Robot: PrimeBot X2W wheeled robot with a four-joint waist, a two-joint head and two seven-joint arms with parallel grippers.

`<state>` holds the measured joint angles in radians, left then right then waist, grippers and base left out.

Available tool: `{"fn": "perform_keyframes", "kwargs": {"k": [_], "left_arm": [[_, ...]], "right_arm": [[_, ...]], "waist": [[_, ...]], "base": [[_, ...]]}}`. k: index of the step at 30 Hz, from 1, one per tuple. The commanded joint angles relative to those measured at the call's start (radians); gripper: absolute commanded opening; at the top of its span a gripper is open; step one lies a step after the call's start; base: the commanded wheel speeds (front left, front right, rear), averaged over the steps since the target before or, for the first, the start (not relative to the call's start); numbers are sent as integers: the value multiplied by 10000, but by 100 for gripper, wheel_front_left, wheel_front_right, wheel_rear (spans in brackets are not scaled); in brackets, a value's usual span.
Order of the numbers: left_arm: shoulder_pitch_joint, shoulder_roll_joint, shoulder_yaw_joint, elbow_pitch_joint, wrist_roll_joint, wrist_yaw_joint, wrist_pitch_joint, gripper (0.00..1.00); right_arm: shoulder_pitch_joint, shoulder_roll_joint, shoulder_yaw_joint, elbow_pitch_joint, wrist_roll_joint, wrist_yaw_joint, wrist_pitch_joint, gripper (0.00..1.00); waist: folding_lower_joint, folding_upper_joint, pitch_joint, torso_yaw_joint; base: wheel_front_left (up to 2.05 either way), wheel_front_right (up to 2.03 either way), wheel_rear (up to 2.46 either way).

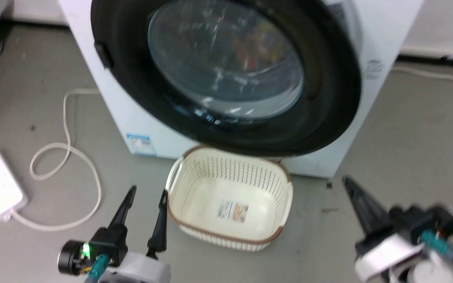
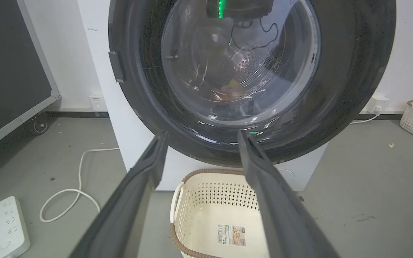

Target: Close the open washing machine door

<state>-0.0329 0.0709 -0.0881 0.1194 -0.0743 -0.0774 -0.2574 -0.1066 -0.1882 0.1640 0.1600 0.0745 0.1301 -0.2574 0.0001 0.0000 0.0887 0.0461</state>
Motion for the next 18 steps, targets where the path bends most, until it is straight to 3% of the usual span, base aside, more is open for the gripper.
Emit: {"fn": "perform_keyframes", "kwargs": {"k": [1, 9, 18], "left_arm": [[-279, -68, -70, -60, 48, 59, -43, 100], [-932, -178, -350, -181, -37, 192, -43, 100], [-1508, -202, -738, -306, -217, 425, -43, 100]], "right_arm": [[-630, -450, 262, 86, 240, 6, -44, 0], [-3356, -2394, 1756, 1179, 1768, 6, -44, 0], [-6206, -3430, 2802, 2824, 3299, 6, -44, 0]], "waist": [[-1, 0, 659, 439], [-1, 0, 1757, 1017], [-1, 0, 2590, 1401]], "base": [[0, 0, 0], [0, 0, 0], [0, 0, 0]]}}
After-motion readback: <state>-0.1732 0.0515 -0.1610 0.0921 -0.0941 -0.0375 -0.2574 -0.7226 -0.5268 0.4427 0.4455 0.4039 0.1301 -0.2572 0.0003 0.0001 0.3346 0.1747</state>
